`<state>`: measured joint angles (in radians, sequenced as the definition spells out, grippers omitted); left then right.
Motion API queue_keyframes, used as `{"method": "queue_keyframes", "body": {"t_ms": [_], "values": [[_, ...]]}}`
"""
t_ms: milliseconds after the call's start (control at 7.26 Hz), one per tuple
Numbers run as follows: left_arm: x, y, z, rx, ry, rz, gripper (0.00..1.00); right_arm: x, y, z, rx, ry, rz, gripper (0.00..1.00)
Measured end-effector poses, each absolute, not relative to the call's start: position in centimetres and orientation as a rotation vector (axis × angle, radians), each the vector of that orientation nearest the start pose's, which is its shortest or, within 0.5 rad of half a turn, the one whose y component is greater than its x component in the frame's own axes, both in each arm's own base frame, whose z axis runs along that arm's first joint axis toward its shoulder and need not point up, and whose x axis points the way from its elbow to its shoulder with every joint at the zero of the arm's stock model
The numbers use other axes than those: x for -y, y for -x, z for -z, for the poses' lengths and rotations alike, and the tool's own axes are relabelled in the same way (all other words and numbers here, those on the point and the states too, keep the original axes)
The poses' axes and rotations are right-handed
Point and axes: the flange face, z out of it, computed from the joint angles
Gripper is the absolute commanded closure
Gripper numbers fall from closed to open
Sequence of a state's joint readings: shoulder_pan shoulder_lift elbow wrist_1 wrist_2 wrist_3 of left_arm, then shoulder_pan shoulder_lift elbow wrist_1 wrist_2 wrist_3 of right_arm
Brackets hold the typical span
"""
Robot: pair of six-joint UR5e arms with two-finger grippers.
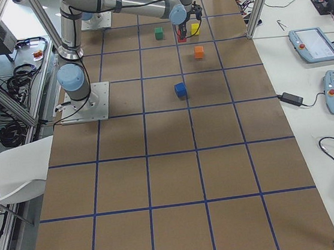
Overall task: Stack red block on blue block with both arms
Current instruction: 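Carry the red cube with the right gripper over the blue cube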
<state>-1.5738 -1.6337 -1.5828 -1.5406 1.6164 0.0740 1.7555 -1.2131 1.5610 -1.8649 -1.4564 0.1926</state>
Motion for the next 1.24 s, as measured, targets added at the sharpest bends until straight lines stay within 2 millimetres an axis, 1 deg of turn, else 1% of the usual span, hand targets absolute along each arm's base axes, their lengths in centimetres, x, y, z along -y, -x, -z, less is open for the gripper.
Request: {"method": "queue_keyframes", "body": {"t_ms": [138, 275, 413, 688, 826, 1101, 1239], "values": [[51.3, 13.0, -45.3, -3.095, -0.118, -0.071, 0.0, 56.7, -22.8, -34.7, -3.043, -0.029, -0.131, 1.0], [51.3, 13.0, -45.3, -3.095, -0.116, -0.072, 0.0, 55.8, -20.5, -36.1, -3.06, -0.013, -0.144, 1.0], [51.3, 13.1, -45.3, -3.096, -0.112, -0.073, 0.0, 55.1, -18.4, -36.1, -3.09, 0.031, -0.162, 1.0], [51.6, 13.2, -45.1, -3.098, -0.108, -0.063, 0.0, 53.7, -14.5, -35.2, -3.127, 0.122, -0.197, 1.0], [51.9, 13.2, -45.1, -3.1, -0.107, -0.037, 0.0, 53.5, -12.1, -34.4, -3.121, 0.166, -0.22, 1.0], [52.2, 13.2, -45.1, -3.102, -0.108, -0.007, 0.0, 53.6, -7.2, -33.1, -3.101, 0.29, -0.194, 1.0], [52.2, 13.3, -45.2, -3.102, -0.109, -0.003, 0.0, 53.8, -5.3, -32.4, -3.099, 0.352, -0.145, 1.0]]}}
